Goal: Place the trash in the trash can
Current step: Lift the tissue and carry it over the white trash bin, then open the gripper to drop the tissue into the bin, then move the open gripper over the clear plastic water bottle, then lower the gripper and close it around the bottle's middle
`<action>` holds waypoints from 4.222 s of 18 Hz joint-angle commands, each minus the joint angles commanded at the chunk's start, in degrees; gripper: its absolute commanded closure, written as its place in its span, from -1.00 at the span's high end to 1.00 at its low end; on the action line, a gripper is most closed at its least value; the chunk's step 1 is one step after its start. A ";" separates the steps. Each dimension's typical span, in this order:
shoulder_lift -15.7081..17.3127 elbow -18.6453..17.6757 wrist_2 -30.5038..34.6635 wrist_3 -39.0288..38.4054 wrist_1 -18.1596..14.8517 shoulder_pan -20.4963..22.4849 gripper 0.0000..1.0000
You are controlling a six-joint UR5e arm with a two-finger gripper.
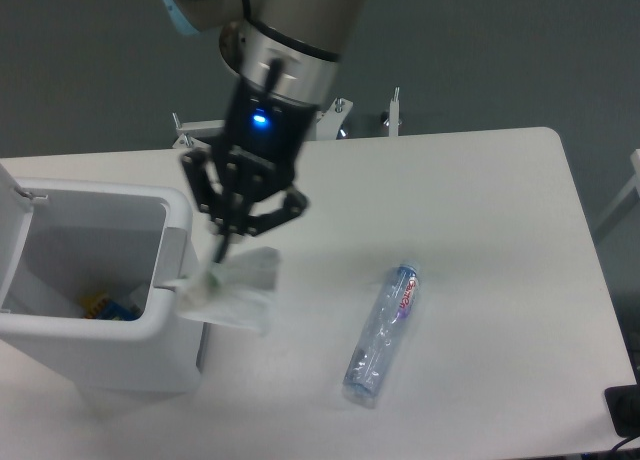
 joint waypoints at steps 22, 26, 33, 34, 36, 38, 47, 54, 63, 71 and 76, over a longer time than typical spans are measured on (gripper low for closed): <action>3.78 0.52 8.00 -1.59 0.96 5.35 1.00; 3.25 1.32 8.00 -1.50 2.63 5.78 1.00; 2.73 0.35 7.82 -1.76 2.90 6.05 1.00; 2.73 0.17 7.82 -1.85 2.81 6.22 1.00; 2.64 -0.09 8.00 -1.85 2.81 6.14 1.00; 1.23 -1.05 8.17 -1.41 2.99 7.88 1.00; -10.62 0.87 14.30 8.08 2.82 17.30 1.00; -20.55 3.16 22.84 10.19 3.16 16.69 1.00; -27.77 4.31 25.93 14.68 2.46 11.25 1.00; -29.09 -0.44 34.80 14.32 4.92 6.05 1.00; -30.67 -0.09 35.16 14.15 7.73 5.87 1.00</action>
